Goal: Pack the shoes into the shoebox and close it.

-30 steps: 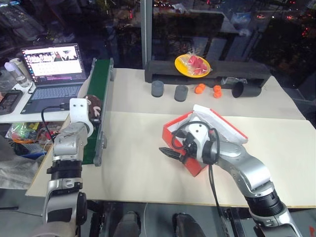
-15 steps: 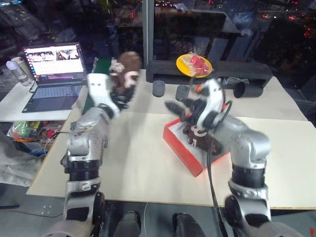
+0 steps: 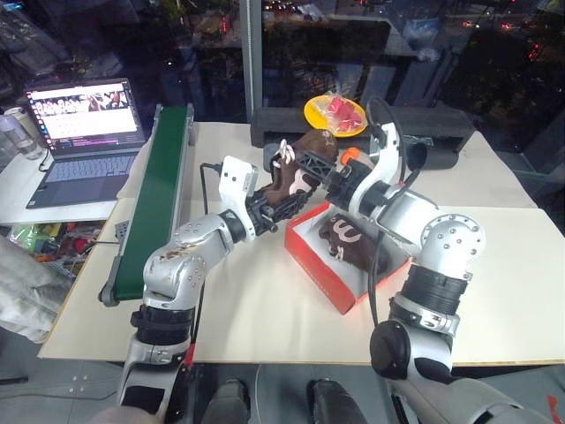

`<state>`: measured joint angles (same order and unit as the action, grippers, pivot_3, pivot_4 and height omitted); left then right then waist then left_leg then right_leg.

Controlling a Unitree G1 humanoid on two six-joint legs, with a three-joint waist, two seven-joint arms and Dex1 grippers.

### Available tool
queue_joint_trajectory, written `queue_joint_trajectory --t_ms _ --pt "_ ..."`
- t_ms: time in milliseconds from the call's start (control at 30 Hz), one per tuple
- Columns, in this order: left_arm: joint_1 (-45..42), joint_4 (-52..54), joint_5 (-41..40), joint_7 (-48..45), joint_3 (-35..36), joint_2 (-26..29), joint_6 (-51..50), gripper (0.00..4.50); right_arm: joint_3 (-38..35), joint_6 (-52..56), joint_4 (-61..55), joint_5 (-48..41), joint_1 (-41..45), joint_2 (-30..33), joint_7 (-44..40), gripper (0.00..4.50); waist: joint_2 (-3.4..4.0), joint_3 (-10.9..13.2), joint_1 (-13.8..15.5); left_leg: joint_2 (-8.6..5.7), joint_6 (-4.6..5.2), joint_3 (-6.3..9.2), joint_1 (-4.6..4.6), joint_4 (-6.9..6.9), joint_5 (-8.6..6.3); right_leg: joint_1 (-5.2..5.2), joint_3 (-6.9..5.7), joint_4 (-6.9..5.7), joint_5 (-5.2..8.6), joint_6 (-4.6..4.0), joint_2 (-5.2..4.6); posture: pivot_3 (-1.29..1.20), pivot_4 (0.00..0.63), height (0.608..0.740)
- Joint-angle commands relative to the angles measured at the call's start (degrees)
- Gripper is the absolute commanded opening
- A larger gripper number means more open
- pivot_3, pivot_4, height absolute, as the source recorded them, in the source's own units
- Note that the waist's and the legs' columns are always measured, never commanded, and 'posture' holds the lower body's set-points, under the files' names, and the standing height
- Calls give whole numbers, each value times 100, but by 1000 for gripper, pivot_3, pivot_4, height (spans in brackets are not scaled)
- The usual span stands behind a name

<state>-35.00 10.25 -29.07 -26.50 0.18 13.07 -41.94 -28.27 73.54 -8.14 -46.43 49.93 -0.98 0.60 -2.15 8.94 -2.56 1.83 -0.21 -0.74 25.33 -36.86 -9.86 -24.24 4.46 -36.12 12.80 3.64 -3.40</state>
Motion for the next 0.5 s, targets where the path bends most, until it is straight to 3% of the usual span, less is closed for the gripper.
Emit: queue_joint_trajectory --t_ms 33,67,233,400,500 --pt "-177 62 138 -60 -30 70 296 2435 -89 -48 -193 -262 15 5 169 2838 0 0 3 0 0 0 0 0 0 0 0 0 0 0 0 0 150 740" --pt "-177 64 144 -70 -37 70 302 2435 -91 -52 -201 -290 19 14 191 2481 0 0 5 0 0 0 0 0 0 1 0 0 0 0 0 0 150 740" --pt "-80 139 207 -197 -141 138 305 4294 -125 -244 -276 -383 71 58 327 836 0 0 2 0 0 0 1 0 0 0 0 2 0 0 0 0 150 740" --pt "224 57 426 -419 -279 608 260 4294 -390 -1271 -276 -11 359 367 708 836 3 2 1 0 0 0 1 0 0 -1 0 1 1 1 0 0 150 740" --pt "470 13 584 -622 -352 967 388 4294 127 -1326 -331 423 316 1027 560 836 6 4 7 0 0 -1 1 2 0 -2 0 4 1 0 0 0 150 740"
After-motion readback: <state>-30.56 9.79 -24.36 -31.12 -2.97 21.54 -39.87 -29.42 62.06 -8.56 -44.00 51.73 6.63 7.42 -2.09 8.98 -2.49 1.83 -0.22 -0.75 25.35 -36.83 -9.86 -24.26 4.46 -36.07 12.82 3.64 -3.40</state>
